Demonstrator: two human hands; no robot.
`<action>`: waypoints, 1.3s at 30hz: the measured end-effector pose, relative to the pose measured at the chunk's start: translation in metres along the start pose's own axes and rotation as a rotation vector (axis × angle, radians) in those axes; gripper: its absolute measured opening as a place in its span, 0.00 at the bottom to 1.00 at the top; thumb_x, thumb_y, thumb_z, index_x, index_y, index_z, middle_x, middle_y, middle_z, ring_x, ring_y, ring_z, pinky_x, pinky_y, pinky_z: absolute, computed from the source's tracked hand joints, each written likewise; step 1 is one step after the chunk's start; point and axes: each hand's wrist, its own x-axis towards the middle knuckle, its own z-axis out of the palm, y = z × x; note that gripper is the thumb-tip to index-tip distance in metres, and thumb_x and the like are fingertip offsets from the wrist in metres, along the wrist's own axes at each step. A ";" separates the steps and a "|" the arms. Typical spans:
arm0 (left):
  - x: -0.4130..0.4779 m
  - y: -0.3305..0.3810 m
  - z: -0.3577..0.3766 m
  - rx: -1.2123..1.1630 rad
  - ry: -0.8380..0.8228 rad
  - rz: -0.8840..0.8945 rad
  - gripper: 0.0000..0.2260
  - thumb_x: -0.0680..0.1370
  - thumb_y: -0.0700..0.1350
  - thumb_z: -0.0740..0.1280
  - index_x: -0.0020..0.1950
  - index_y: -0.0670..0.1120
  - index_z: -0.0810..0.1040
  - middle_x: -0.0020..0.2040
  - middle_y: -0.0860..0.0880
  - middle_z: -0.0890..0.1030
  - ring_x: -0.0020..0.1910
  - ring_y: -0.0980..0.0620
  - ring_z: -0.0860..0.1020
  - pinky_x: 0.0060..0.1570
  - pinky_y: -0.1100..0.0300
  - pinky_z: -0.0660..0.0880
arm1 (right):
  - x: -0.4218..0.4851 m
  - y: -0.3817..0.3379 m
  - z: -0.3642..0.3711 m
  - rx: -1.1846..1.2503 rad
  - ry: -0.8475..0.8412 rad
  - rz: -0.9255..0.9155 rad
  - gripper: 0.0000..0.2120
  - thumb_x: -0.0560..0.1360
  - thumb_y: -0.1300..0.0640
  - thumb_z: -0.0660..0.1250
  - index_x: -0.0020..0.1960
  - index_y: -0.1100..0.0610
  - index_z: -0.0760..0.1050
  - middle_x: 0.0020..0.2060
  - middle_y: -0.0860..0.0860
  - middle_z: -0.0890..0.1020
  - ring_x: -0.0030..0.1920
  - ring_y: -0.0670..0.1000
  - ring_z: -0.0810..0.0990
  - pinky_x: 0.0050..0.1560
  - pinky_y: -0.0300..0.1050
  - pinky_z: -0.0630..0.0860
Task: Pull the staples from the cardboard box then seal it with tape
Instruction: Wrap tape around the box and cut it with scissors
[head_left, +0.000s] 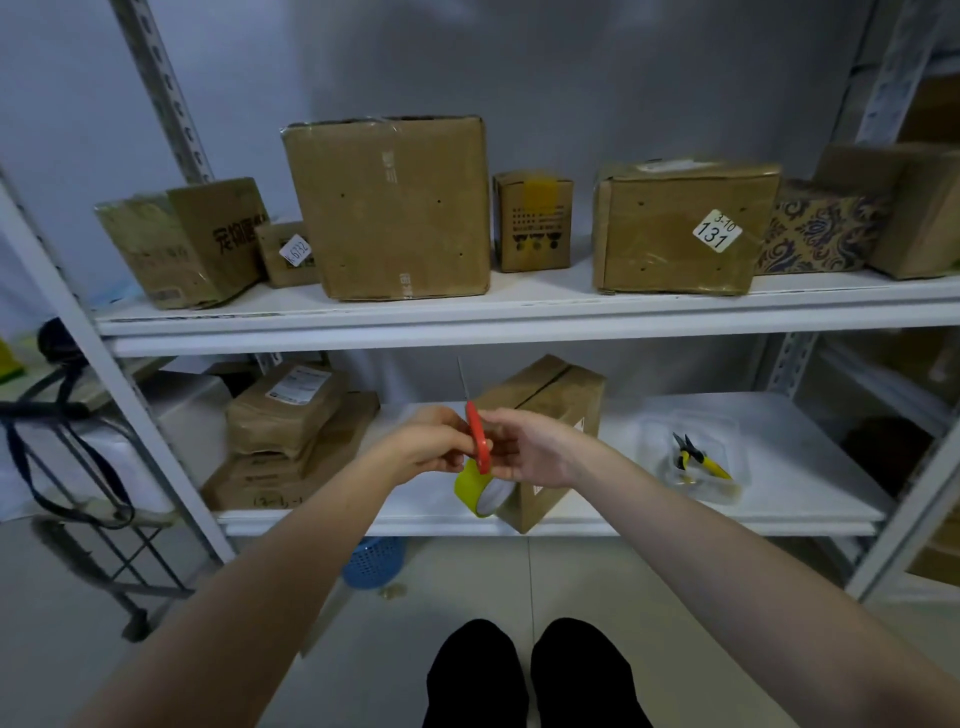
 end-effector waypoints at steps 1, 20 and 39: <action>0.001 0.000 0.001 -0.009 0.017 0.011 0.05 0.72 0.33 0.71 0.42 0.40 0.77 0.34 0.43 0.76 0.29 0.52 0.72 0.34 0.63 0.76 | -0.001 -0.003 -0.003 0.019 -0.023 -0.004 0.08 0.77 0.55 0.66 0.50 0.60 0.78 0.43 0.54 0.79 0.46 0.50 0.78 0.50 0.42 0.78; 0.063 -0.054 0.016 0.261 0.264 -0.063 0.17 0.76 0.48 0.68 0.61 0.41 0.75 0.60 0.44 0.76 0.59 0.46 0.75 0.56 0.57 0.71 | 0.006 -0.004 -0.062 -0.864 0.460 -0.325 0.17 0.68 0.50 0.77 0.46 0.63 0.79 0.37 0.56 0.82 0.37 0.50 0.80 0.38 0.43 0.77; 0.097 -0.063 0.034 0.360 0.064 -0.148 0.12 0.76 0.48 0.68 0.57 0.44 0.79 0.56 0.45 0.79 0.52 0.50 0.75 0.56 0.59 0.72 | 0.049 0.022 -0.051 -1.324 0.694 -0.501 0.13 0.76 0.45 0.65 0.55 0.52 0.73 0.45 0.49 0.82 0.46 0.54 0.81 0.36 0.42 0.67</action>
